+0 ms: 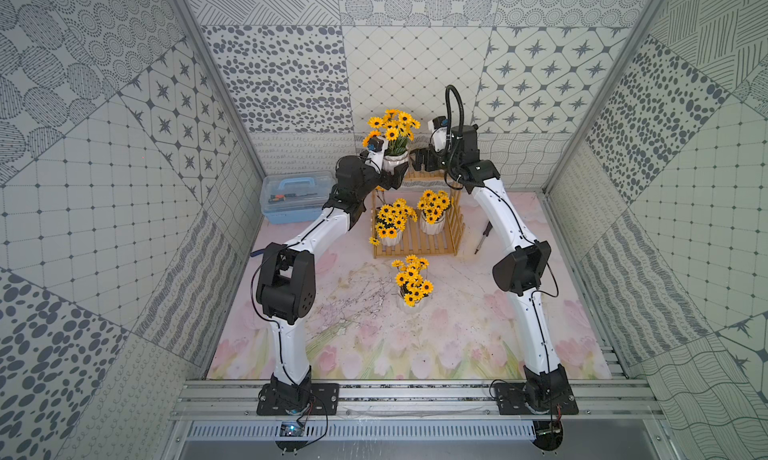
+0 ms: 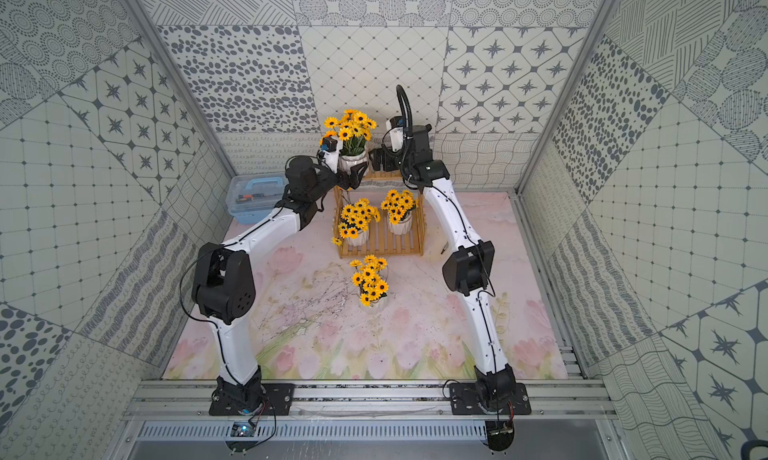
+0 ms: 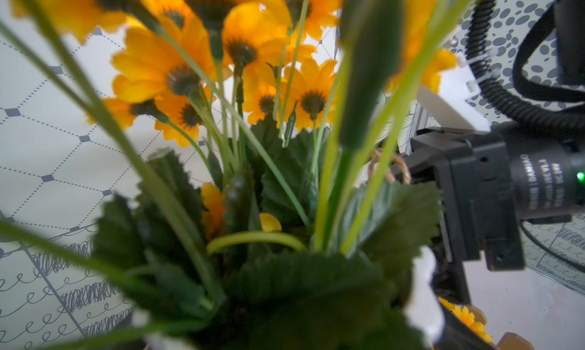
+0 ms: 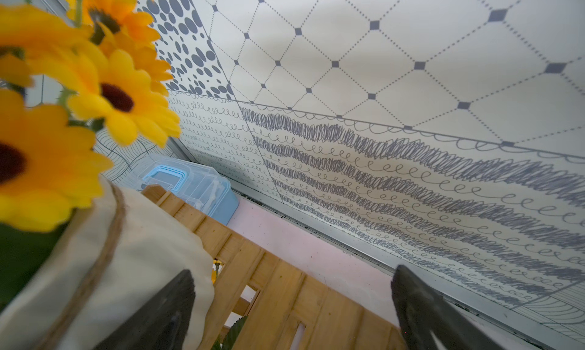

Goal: Take the sunflower pots off the shelves
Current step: Pick up the sunflower pot from the shelf.

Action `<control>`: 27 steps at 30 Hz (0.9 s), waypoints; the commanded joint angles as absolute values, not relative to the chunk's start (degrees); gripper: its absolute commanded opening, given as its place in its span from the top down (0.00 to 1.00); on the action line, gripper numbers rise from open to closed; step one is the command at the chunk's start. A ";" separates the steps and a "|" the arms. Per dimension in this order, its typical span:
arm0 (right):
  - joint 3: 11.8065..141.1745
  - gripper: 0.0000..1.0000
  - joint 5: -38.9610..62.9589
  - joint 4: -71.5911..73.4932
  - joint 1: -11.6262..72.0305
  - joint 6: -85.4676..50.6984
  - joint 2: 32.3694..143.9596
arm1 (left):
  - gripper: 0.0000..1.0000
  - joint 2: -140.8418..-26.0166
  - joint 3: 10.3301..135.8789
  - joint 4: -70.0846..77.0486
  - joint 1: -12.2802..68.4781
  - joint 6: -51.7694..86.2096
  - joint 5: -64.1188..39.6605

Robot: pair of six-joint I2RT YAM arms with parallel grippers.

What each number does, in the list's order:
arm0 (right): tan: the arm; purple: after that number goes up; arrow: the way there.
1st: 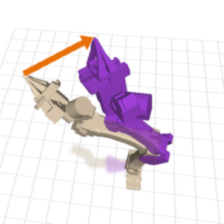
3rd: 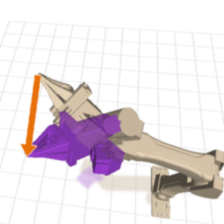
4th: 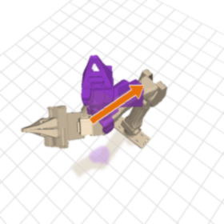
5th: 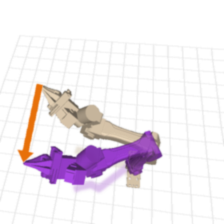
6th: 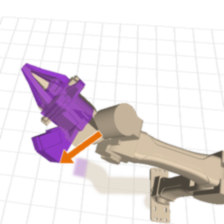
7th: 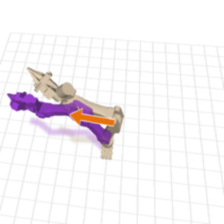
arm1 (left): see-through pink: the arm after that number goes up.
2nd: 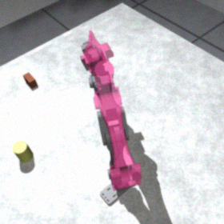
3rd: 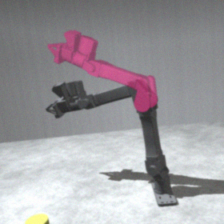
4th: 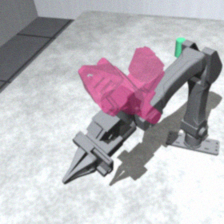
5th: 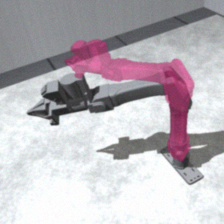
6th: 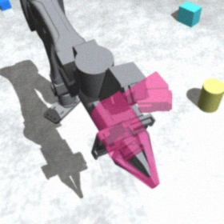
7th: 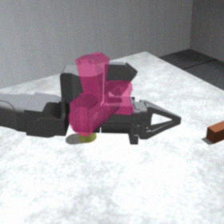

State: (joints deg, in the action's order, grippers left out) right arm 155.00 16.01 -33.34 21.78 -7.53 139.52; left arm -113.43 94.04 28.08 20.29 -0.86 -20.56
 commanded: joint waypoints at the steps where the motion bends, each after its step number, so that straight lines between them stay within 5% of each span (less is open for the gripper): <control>1: 153.09 0.02 20.14 -34.28 25.13 -6.04 136.52 | 0.27 -114.26 94.66 29.00 21.75 1.54 -25.69; 11: 151.96 0.02 23.67 -33.84 25.37 -4.98 135.89 | 0.62 -114.17 93.98 29.69 21.69 2.26 -26.37; 17: 151.89 0.02 22.82 -34.26 25.40 -4.44 135.45 | 1.00 -113.95 93.96 30.32 21.70 2.89 -25.95; 27: 151.79 0.02 19.62 -35.86 25.44 -4.56 134.45 | 1.00 -112.71 92.08 34.39 21.71 4.09 -24.78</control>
State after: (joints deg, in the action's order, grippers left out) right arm 152.55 15.55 -34.20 21.91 -5.28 137.93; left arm -113.45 93.01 30.63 20.29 -0.49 -20.56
